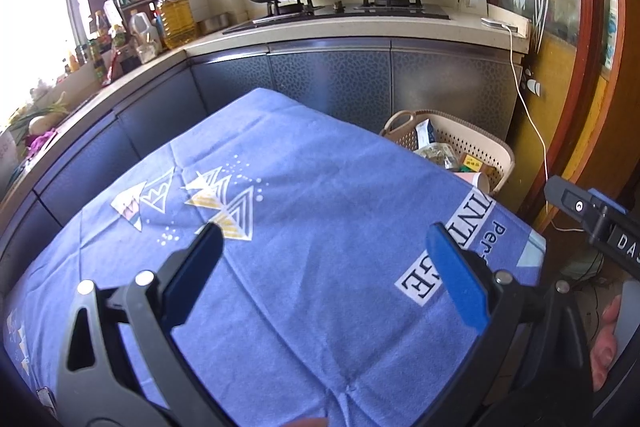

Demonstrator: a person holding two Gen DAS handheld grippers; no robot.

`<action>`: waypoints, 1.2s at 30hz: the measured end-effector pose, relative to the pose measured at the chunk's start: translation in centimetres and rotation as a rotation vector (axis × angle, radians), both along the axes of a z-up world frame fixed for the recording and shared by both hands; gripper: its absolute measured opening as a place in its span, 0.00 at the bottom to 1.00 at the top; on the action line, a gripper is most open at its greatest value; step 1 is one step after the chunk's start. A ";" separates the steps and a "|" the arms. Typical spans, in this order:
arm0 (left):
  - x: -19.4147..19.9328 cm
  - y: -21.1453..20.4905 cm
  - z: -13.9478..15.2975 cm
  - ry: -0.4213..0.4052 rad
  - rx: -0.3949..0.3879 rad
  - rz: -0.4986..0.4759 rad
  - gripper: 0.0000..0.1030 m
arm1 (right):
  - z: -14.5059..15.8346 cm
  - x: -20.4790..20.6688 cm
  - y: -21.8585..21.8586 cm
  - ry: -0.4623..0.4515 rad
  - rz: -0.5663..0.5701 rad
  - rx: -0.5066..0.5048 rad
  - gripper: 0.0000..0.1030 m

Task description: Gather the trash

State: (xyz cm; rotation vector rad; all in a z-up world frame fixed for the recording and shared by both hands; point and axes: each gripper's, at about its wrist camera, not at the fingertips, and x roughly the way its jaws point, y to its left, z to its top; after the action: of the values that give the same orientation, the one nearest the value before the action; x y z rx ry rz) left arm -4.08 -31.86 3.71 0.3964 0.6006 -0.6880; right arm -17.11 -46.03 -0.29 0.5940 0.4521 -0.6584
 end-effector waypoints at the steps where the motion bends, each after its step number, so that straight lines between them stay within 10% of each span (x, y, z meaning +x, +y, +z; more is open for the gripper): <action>1: 0.0 0.0 0.0 0.001 -0.001 -0.003 0.95 | 0.0 0.0 0.0 0.000 0.000 0.000 0.87; 36: -0.5 -0.1 0.0 0.001 0.009 -0.034 0.95 | -0.1 0.0 -0.1 0.002 0.000 0.003 0.87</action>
State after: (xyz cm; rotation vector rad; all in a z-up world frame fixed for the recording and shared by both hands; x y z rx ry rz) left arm -4.60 -31.92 3.70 0.4158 0.5996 -0.7181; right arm -17.11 -46.10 -0.37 0.5962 0.4549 -0.6580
